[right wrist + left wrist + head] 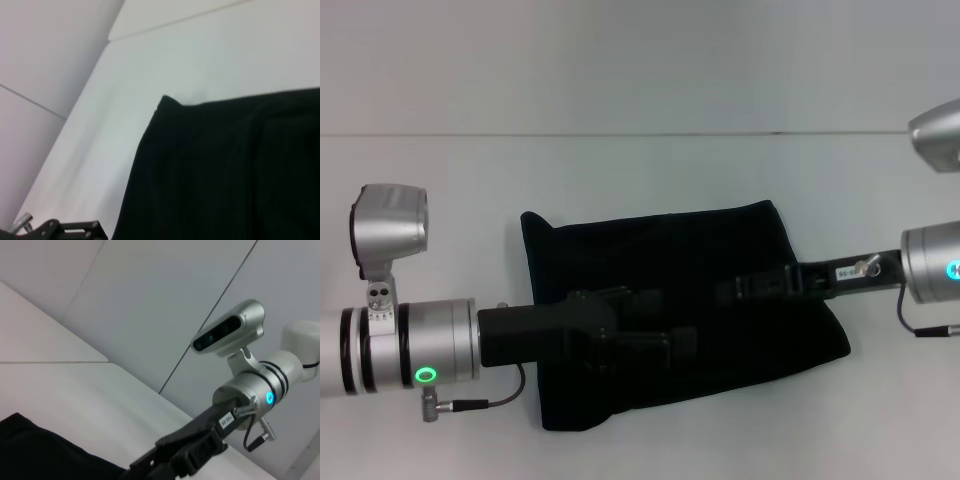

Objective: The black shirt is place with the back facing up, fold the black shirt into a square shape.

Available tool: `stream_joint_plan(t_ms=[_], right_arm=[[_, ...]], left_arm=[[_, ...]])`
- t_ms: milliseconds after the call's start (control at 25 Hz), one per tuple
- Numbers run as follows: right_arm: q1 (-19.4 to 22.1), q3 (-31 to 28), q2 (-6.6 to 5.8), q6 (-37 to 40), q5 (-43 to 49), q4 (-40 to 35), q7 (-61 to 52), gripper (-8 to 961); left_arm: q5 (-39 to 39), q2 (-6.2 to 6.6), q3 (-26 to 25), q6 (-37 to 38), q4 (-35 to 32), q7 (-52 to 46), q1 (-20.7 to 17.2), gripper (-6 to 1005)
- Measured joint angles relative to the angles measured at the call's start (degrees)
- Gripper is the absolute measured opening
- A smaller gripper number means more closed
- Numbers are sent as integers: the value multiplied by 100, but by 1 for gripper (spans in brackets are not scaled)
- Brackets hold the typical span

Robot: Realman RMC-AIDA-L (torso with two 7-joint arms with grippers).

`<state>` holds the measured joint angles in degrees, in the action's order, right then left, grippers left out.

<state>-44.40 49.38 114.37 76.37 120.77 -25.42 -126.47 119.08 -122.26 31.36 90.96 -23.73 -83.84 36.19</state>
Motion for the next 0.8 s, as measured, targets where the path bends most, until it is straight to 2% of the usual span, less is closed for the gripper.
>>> stream_joint_plan(t_ms=[280, 600, 800], right_arm=[[197, -290, -69, 478, -11, -449, -3, 734], [470, -365, -267, 1094, 16, -455, -48, 731], [563, -332, -276, 1104, 34, -420, -50, 729]], left_arm=[[0, -20, 11, 1, 15, 0, 11, 950], [0, -31, 11, 1, 18, -4, 7, 950], [0, -38, 13, 1, 18, -2, 10, 949]])
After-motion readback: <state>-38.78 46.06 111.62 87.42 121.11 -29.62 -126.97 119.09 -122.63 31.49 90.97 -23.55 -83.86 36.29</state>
